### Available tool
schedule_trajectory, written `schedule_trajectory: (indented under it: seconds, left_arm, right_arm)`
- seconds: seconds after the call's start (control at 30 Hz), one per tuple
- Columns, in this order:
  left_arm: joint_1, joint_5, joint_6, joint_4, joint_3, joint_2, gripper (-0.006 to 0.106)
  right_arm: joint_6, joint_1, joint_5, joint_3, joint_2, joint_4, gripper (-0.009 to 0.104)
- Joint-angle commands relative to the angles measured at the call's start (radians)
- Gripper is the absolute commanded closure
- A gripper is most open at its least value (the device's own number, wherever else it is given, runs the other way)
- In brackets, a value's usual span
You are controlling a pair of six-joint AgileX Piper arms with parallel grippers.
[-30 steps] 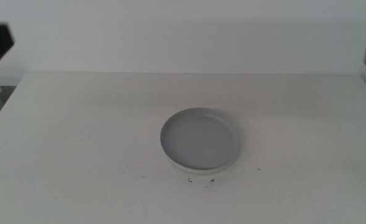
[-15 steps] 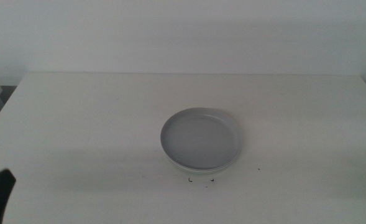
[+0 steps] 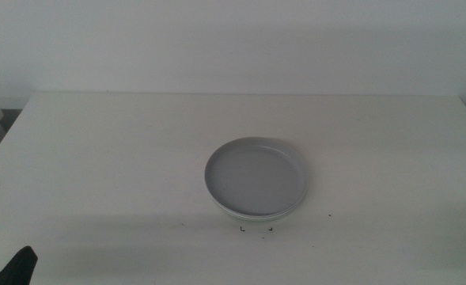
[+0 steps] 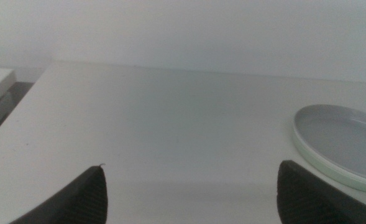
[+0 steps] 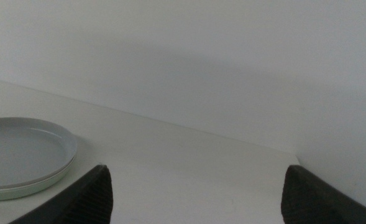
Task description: Stack the three bowls on top of each other.
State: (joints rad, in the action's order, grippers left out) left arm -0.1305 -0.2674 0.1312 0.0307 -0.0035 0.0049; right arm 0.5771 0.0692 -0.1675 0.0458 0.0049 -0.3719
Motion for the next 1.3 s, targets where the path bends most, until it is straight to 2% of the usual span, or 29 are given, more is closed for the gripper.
schedule_trajectory:
  seconds: [0.0,0.3,0.47,0.63,0.73,0.77,0.8,0.87,0.93,1.0,1.27]
  left_arm:
    - [0.017,0.006,0.001,0.003,0.004,-0.005,0.007]
    - [0.023,0.104,0.001,-0.022,0.004,-0.005,0.007]
    - [0.023,0.123,-0.004,-0.024,0.004,-0.005,0.007]
    - [0.023,0.123,-0.004,-0.024,0.004,-0.005,0.007]
    - [0.023,0.125,-0.002,-0.024,0.004,-0.005,0.007]
    - [0.023,0.125,-0.002,-0.024,0.004,-0.005,0.007]
    - [0.023,0.125,-0.002,-0.024,0.004,-0.005,0.007]
    - [0.023,0.125,-0.002,-0.024,0.004,-0.005,0.007]
    - [0.023,0.125,-0.002,-0.024,0.004,-0.005,0.007]
    - [0.023,0.125,-0.002,-0.024,0.004,-0.005,0.007]
    - [0.023,0.125,-0.002,-0.024,0.004,-0.005,0.007]
  right_arm:
    - [0.003,-0.007,0.011,-0.006,-0.005,0.008,0.002]
    - [0.003,-0.007,0.011,-0.006,-0.005,-0.005,0.002]
    - [0.003,-0.007,0.011,-0.006,-0.005,-0.074,0.002]
    - [-0.002,-0.007,0.011,-0.006,-0.005,-0.08,0.002]
    - [-0.046,-0.008,0.077,-0.016,-0.005,-0.013,0.002]
    - [-0.133,-0.008,0.096,-0.024,-0.005,0.011,0.002]
    - [-0.243,-0.008,0.132,-0.041,-0.005,0.064,0.002]
    - [-0.462,-0.008,0.199,-0.046,-0.005,0.242,0.002]
    - [-0.621,-0.008,0.136,-0.046,-0.005,0.413,0.002]
    - [-0.654,-0.008,0.098,-0.046,-0.005,0.453,0.002]
    - [-0.664,-0.008,0.084,-0.046,-0.005,0.476,0.002]
